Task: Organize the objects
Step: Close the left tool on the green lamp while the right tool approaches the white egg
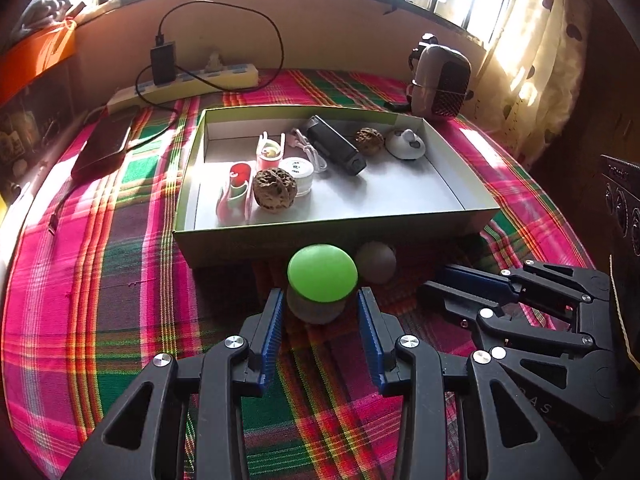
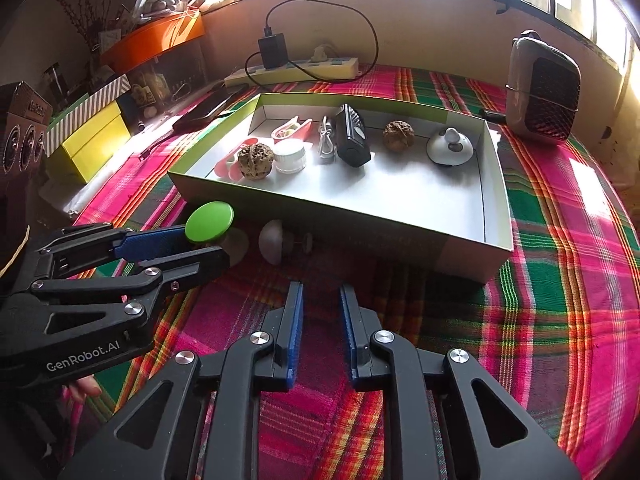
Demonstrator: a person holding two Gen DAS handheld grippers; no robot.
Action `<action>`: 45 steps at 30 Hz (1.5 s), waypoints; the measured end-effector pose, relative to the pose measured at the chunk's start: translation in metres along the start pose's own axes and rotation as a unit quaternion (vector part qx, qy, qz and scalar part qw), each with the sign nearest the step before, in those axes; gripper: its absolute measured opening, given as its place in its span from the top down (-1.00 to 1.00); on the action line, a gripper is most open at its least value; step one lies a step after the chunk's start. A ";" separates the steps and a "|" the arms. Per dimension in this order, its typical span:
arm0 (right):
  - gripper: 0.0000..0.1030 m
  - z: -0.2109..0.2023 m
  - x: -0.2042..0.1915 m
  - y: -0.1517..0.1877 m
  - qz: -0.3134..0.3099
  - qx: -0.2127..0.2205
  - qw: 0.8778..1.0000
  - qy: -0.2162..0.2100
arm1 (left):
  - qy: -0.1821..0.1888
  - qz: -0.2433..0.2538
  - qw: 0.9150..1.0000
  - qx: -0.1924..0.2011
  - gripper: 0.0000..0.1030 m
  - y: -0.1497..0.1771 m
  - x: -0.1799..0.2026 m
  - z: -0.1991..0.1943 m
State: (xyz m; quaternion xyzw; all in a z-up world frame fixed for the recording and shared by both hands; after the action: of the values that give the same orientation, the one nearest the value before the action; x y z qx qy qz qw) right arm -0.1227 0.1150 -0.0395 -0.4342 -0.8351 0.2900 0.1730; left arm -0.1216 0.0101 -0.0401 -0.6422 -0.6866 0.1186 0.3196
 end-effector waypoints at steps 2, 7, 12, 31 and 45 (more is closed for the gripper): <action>0.51 -0.001 0.001 0.001 0.000 0.001 1.000 0.002 | -0.003 0.001 1.000 -0.002 0.33 -0.002 0.002 0.003; 0.37 -0.002 -0.002 0.002 -0.006 0.003 1.000 -0.003 | -0.012 -0.002 1.000 0.008 0.33 -0.008 0.005 0.008; 0.34 0.000 -0.004 0.001 -0.017 0.000 1.000 0.000 | -0.014 -0.011 1.000 0.002 0.33 -0.010 0.002 0.011; 0.27 0.003 -0.011 -0.012 -0.012 0.004 1.000 -0.004 | -0.032 -0.045 0.998 0.022 0.39 -0.010 -0.029 -0.001; 0.14 0.019 -0.017 -0.028 0.028 -0.001 0.999 0.042 | -0.027 -0.060 0.998 0.025 0.39 -0.007 -0.048 -0.006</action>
State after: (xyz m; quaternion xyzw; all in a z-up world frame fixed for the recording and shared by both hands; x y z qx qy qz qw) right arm -0.1404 0.0817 -0.0371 -0.4695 -0.8149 0.2756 0.1989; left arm -0.1253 -0.0385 -0.0448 -0.5882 -0.7291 0.1334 0.3235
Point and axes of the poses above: each gripper's, at about its wrist camera, not at the fingertips, and z roughly the way its jaws point, x to its right, y to its underside, the point moved 6 cm from there along z, roughly the way its jaws point, and after that the axes turned 13 degrees about -z, right-handed, at the moved point
